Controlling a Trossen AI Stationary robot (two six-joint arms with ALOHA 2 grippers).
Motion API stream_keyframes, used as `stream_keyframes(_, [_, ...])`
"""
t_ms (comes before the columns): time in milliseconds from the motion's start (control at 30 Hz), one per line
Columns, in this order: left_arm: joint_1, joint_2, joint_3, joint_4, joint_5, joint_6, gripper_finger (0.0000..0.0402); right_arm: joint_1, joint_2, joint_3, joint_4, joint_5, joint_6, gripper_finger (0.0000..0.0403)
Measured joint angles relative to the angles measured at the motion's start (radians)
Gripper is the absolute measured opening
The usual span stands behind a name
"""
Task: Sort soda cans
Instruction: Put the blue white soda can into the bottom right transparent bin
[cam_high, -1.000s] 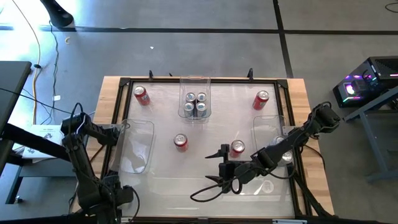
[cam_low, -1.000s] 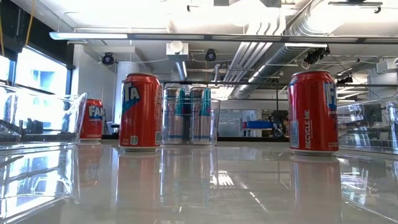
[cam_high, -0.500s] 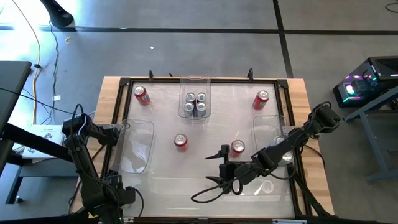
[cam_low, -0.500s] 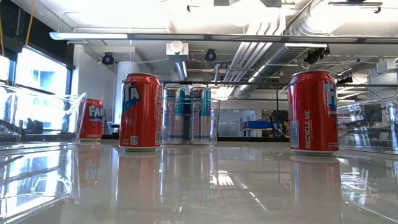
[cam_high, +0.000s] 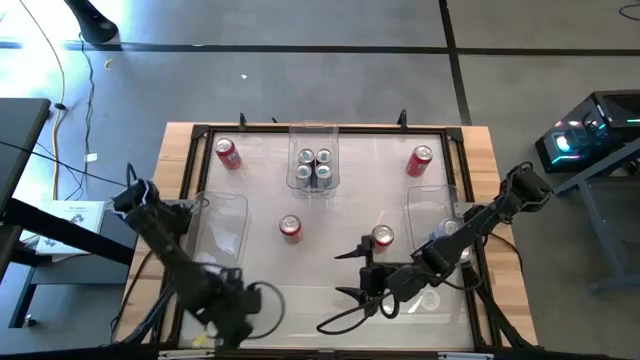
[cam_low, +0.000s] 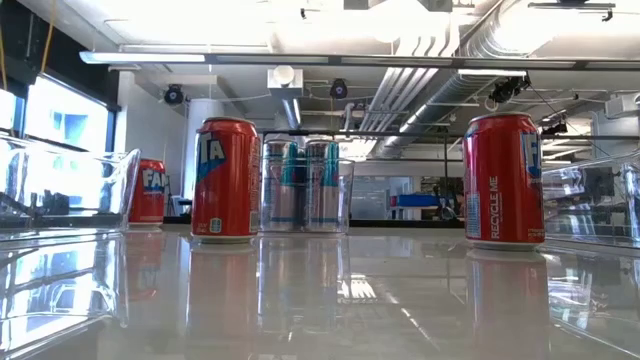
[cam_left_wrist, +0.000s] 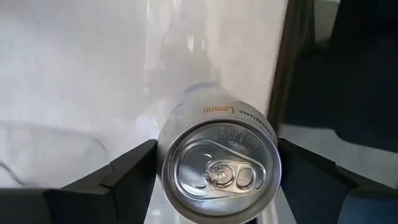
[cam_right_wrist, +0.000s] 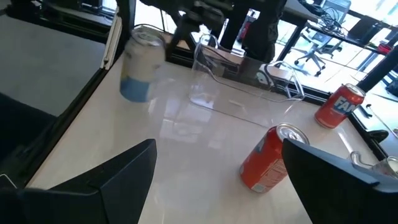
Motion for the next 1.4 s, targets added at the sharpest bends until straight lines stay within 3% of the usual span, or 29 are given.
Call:
stream_keyframes(233, [0.167,-0.002,0.037,0.04,-0.104,0.248,0.0282,0.035,0.0,0.0,-0.064,0.008,0.045,0.0341])
stream_keyframes(533, [0.348,0.05,0.037,0.221,-0.158,0.466,0.0282,0.107,0.0,0.0,-0.198,0.13,0.213,0.0341])
stream_keyframes(767, [0.409,0.149,0.041,0.265,-0.107,0.521,0.0282,0.156,0.0,0.0,-0.252,0.162,0.326,0.0341])
stream_keyframes(1067, [0.415,0.165,0.04,0.328,-0.105,0.524,0.0294,0.178,0.0,0.0,-0.271,0.228,0.369,0.0341])
stream_keyframes(1267, [0.455,0.169,0.037,0.371,0.085,0.495,0.0333,0.175,0.0,0.0,-0.272,0.227,0.394,0.0341])
stream_keyframes(1400, [0.473,0.171,0.037,0.377,0.081,0.496,0.0344,0.174,0.0,0.0,-0.271,0.227,0.399,0.0341])
